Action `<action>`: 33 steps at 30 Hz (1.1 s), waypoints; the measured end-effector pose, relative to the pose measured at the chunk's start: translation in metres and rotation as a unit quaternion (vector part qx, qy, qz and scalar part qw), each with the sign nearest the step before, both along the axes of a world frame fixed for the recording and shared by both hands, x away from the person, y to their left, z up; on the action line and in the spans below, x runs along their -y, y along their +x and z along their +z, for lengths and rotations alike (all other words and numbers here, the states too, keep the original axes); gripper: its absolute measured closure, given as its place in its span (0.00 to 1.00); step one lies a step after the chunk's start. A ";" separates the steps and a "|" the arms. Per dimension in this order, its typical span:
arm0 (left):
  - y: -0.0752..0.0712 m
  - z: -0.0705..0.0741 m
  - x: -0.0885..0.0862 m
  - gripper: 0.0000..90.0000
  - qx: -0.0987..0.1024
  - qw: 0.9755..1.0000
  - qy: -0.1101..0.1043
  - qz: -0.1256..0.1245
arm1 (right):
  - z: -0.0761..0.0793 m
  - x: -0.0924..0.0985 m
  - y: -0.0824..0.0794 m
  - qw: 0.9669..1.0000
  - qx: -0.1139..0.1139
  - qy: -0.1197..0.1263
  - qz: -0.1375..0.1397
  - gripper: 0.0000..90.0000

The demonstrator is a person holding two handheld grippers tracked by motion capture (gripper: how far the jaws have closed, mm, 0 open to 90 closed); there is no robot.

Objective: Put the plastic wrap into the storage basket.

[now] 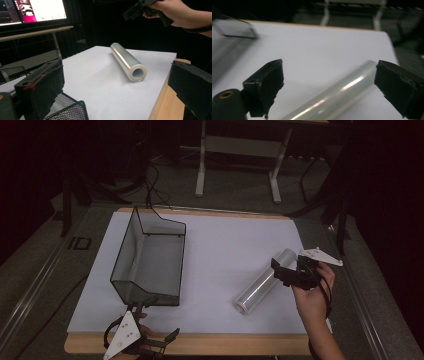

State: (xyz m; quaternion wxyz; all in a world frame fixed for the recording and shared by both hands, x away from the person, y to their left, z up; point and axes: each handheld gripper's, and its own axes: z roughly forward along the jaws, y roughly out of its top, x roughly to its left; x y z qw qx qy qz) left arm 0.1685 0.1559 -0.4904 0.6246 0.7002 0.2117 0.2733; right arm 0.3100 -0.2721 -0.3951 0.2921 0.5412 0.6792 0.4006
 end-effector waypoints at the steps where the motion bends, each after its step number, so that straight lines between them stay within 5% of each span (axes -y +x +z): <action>1: 0.000 0.000 0.000 0.01 0.000 1.000 0.001 0.000 | -0.002 0.001 0.005 1.000 -0.009 -0.003 -0.011 0.09; 9: 0.000 0.000 0.001 0.01 0.001 1.000 0.003 -0.001 | -0.015 0.011 0.031 0.995 -0.073 0.008 -0.072 0.09; 12: 0.000 -0.001 0.001 0.01 0.000 1.000 0.004 -0.002 | -0.023 0.017 0.048 0.988 -0.121 0.008 -0.100 0.09; 16: 0.000 -0.001 0.002 0.01 0.000 1.000 0.005 -0.004 | -0.033 0.022 0.062 0.980 -0.154 0.015 -0.124 0.09; 23: 0.000 -0.002 0.004 0.01 0.000 1.000 0.014 -0.005 | -0.052 0.022 0.075 0.971 -0.181 0.036 -0.150 0.09; 29: -0.001 -0.003 0.005 0.01 0.002 1.000 0.018 -0.007 | -0.076 0.023 0.085 0.956 -0.232 0.052 -0.171 0.09; 33: 0.000 -0.003 0.005 0.01 -0.001 1.000 0.018 -0.006 | -0.089 0.023 0.090 0.951 -0.243 0.082 -0.175 0.09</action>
